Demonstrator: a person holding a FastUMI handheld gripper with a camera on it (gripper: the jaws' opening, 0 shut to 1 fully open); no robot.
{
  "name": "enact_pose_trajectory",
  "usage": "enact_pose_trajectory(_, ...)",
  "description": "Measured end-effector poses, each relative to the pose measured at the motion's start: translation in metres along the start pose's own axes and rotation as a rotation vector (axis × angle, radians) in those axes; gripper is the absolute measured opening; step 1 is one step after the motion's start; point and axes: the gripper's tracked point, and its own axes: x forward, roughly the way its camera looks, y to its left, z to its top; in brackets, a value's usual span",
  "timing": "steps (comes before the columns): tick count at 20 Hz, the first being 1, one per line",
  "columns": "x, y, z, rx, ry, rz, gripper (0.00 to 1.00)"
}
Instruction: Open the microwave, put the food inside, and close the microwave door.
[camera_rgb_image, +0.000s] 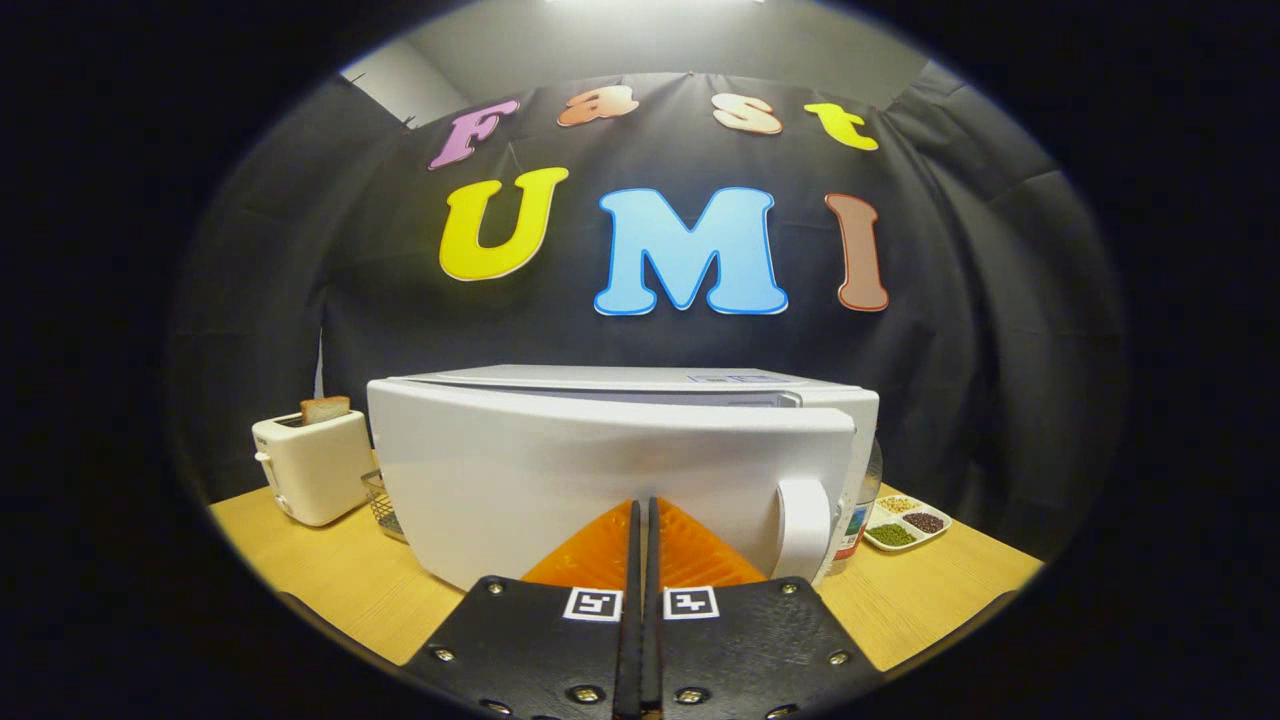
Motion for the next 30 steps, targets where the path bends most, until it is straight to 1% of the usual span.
enact_pose_trajectory(4,0.028,-0.006,-0.001,0.010,0.012,-0.044,0.01)
enact_pose_trajectory(7,0.048,-0.008,0.001,0.039,0.029,-0.058,0.01)
enact_pose_trajectory(9,0.051,-0.007,0.003,0.035,0.039,-0.066,0.02)
enact_pose_trajectory(10,0.053,-0.007,0.002,0.012,0.039,-0.076,0.05)
enact_pose_trajectory(12,0.052,-0.007,0.000,-0.033,0.029,-0.086,0.05)
enact_pose_trajectory(15,0.052,-0.008,0.002,-0.002,0.049,-0.067,0.05)
enact_pose_trajectory(17,0.045,-0.008,-0.002,0.004,0.087,-0.061,0.05)
enact_pose_trajectory(18,0.037,-0.003,-0.001,0.019,0.093,-0.037,0.05)
enact_pose_trajectory(22,-0.016,0.005,0.024,0.051,0.071,-0.008,0.05)
enact_pose_trajectory(27,-0.098,0.017,0.081,0.085,0.040,0.057,0.04)
enact_pose_trajectory(28,-0.114,0.021,0.098,0.096,0.032,0.077,0.04)
enact_pose_trajectory(30,-0.138,0.021,0.136,0.079,-0.017,0.080,0.05)
